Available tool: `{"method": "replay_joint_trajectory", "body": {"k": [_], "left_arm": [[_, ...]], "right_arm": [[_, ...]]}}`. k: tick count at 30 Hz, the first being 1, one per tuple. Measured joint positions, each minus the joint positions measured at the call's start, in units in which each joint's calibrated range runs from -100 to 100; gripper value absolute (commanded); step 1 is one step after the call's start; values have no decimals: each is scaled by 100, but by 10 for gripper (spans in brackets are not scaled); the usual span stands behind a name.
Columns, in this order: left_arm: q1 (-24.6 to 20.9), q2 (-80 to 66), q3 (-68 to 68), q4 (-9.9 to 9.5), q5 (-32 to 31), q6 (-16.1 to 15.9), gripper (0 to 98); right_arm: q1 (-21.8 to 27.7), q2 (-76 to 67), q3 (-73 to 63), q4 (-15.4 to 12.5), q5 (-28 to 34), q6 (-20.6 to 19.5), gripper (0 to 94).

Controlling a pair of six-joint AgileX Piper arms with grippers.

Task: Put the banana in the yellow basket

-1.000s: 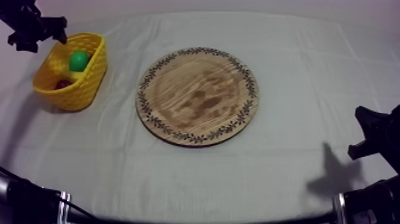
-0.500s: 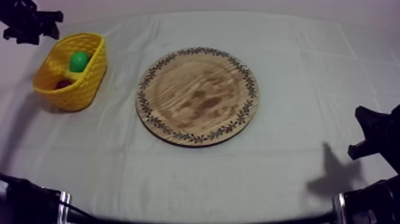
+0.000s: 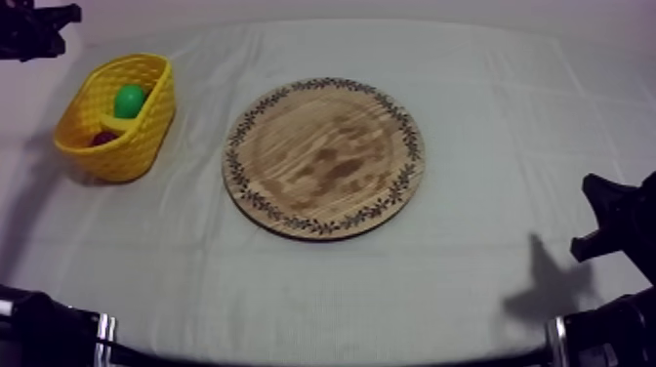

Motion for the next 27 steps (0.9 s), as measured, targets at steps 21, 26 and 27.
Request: {"method": "replay_joint_trajectory", "body": {"k": [21,26,27], "left_arm": [[-283,-4379,3597,349,-1105,-113,0],[-396,-5436,4372,553,-1364,-305,0],[-428,-5657,4531,600,-1408,-359,0]], "right_arm": [[0,0,0,0,0,0,3],[0,0,0,0,0,0,3],[0,0,0,0,0,0,3]]}}
